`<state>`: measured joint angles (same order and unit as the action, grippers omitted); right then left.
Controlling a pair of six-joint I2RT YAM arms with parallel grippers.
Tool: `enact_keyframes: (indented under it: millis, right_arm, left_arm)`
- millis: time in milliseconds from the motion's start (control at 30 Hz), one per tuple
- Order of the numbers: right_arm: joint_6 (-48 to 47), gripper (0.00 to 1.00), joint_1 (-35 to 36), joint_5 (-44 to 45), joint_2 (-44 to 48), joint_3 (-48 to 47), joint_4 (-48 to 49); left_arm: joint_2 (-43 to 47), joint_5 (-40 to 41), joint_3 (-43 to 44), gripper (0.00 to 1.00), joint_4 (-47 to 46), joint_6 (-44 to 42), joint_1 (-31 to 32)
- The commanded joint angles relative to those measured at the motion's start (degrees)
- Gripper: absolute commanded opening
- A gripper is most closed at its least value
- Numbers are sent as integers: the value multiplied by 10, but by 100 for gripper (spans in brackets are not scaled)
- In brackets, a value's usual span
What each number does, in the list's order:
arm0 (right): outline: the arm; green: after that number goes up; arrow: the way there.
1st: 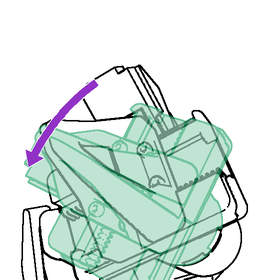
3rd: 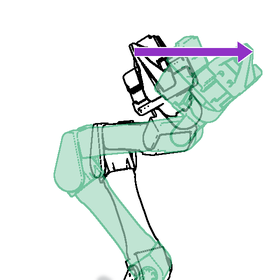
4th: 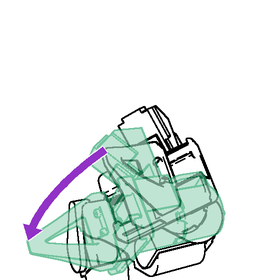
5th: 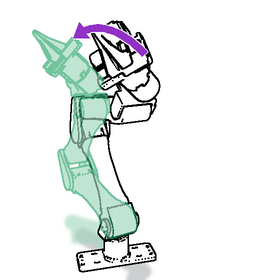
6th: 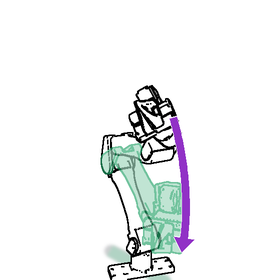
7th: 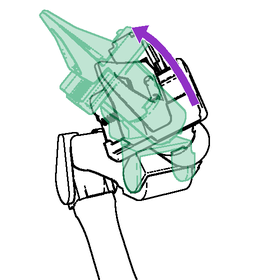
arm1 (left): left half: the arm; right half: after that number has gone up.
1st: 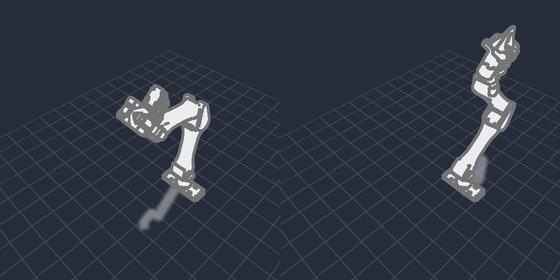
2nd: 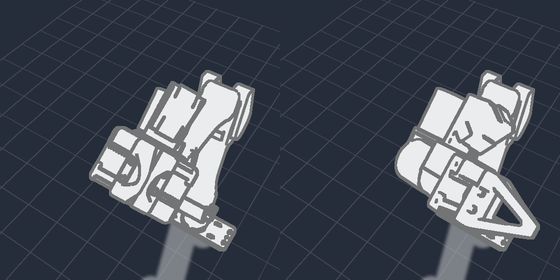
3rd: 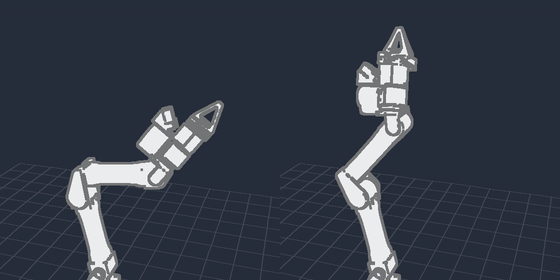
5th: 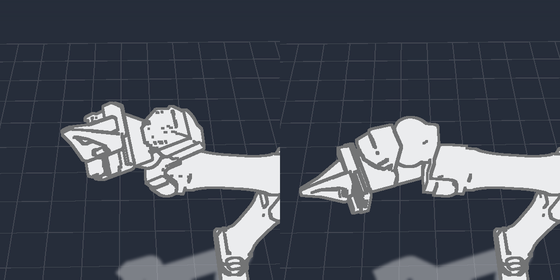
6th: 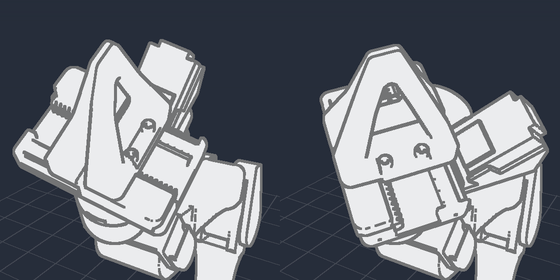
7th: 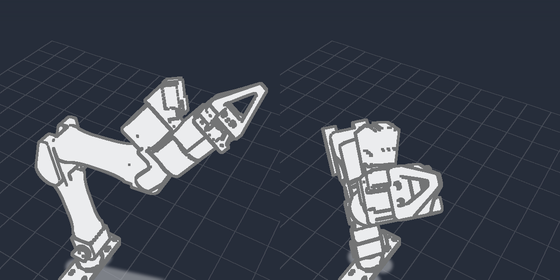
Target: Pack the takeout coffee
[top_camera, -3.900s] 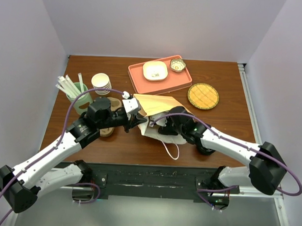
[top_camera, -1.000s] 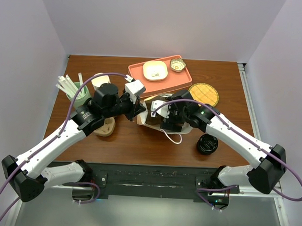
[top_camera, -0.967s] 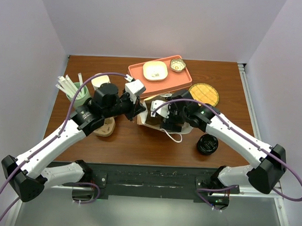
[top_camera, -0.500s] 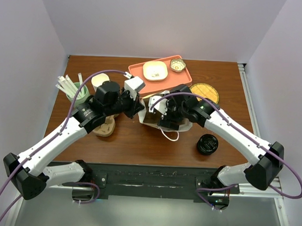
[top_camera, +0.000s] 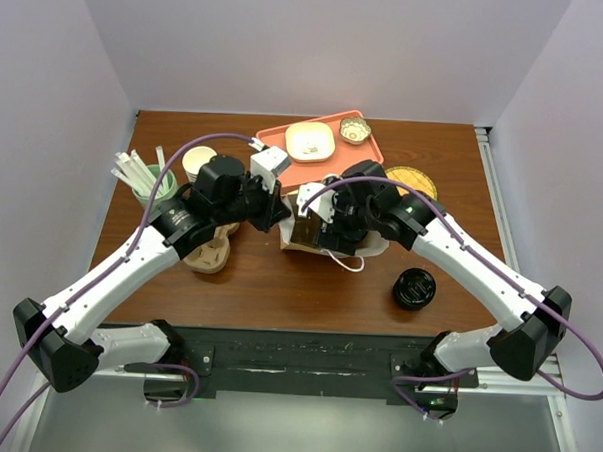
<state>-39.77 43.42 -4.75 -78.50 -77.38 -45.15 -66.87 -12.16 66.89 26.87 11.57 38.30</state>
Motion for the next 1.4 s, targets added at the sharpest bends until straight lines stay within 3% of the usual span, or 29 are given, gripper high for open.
enact_keyframes:
  millis: [0, 233, 633, 1000, 1367]
  right_arm:
    - [11, 95, -4, -31, -2, -36, 3]
    - [19, 89, -10, -61, -18, -69, -10]
    - [21, 52, -13, -104, -25, -99, -42]
    - [6, 41, -15, -133, -43, -138, -72]
    - [75, 40, -20, -107, -36, -159, 21]
  left_arm:
    - [2, -8, 33, 0, 2, 16, -4]
    - [0, 0, 37, 0, 13, 39, -8]
    - [-1, -1, 37, 0, 26, 52, -16]
    - [-5, -8, 40, 0, 36, 64, -25]
    - [-9, -3, 41, 1, 46, 67, -30]
